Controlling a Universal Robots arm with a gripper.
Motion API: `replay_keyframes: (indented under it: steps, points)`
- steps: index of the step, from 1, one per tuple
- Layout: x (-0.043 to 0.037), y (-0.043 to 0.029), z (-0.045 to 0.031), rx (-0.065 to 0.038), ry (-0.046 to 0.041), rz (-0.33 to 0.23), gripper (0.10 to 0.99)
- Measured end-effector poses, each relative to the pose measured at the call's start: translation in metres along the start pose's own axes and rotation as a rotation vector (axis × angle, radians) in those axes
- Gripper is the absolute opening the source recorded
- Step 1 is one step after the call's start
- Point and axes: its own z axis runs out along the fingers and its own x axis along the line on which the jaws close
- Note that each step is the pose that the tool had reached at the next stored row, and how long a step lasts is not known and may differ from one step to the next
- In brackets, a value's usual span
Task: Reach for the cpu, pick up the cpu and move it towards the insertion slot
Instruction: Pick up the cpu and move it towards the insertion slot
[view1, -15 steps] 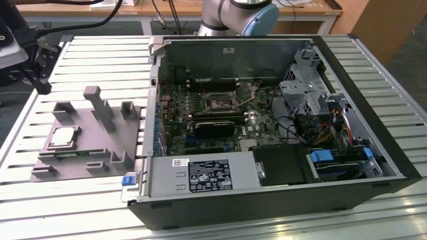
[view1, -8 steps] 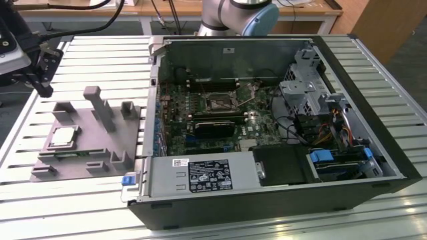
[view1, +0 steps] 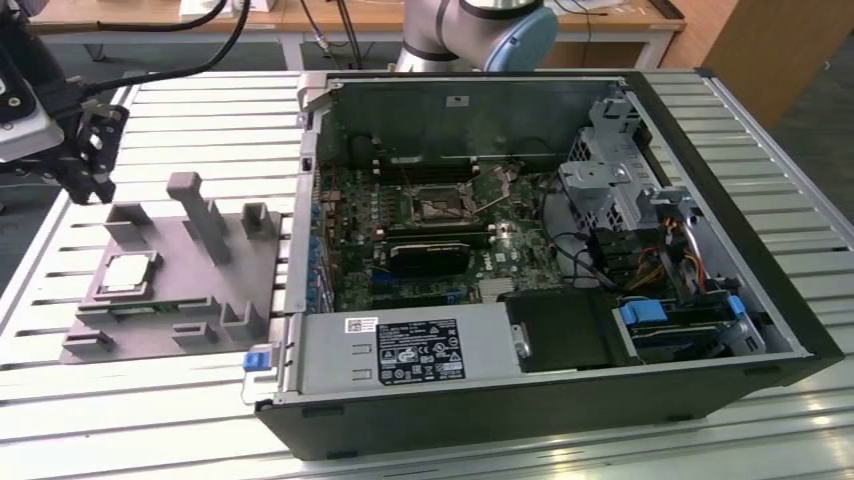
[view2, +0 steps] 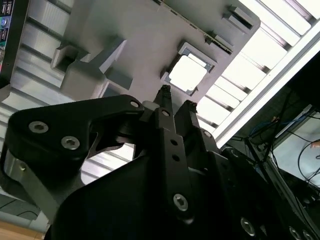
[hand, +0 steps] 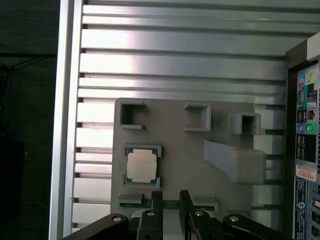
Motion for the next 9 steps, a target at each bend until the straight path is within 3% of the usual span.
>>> replay_keyframes:
  steps: [2, 3, 5, 8, 9]
  points:
    - [0.0006, -0.0006, 0.0024, 0.000, -0.0001, 0.000, 0.353]
    - [0.0008, -0.0007, 0.0038, 0.000, 0.0000, 0.000, 0.353]
    - [0.0010, -0.0010, 0.0074, 0.000, 0.0000, 0.000, 0.467]
    - [0.0011, -0.0013, 0.0129, 0.000, -0.0001, 0.000, 0.525]
    - [0.0011, -0.0014, 0.0147, 0.000, -0.0001, 0.000, 0.588]
